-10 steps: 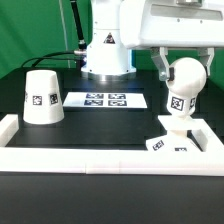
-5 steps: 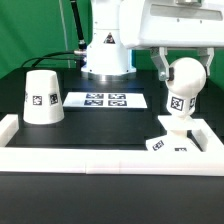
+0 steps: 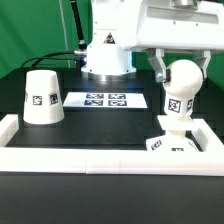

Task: Assemble lamp

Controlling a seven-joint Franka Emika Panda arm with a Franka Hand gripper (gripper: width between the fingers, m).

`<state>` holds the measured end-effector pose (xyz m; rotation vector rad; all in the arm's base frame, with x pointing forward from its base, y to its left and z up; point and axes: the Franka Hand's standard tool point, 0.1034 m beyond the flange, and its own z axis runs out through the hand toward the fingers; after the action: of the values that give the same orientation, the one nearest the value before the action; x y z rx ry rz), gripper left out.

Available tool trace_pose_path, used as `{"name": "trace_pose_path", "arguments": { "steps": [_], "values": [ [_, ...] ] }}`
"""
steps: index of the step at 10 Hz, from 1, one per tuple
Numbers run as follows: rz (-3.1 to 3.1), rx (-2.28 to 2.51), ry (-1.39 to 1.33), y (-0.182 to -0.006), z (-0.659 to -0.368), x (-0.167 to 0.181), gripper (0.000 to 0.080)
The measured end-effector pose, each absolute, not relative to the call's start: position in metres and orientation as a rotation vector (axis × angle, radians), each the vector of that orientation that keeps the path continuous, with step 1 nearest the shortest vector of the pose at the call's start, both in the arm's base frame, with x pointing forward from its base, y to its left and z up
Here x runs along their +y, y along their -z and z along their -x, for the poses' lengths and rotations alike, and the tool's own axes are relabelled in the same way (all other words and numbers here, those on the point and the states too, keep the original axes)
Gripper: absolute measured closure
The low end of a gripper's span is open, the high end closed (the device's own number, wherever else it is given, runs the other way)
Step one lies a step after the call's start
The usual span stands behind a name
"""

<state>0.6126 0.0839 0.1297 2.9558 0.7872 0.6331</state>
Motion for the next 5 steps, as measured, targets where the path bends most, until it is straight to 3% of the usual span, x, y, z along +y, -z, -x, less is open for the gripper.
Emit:
{"name": "trace_pose_path", "arguments": {
  "steps": [5],
  "values": [
    [-2.945, 0.757, -0.687, -0.1278, -0.6095, 0.0802, 0.0218]
  ]
}}
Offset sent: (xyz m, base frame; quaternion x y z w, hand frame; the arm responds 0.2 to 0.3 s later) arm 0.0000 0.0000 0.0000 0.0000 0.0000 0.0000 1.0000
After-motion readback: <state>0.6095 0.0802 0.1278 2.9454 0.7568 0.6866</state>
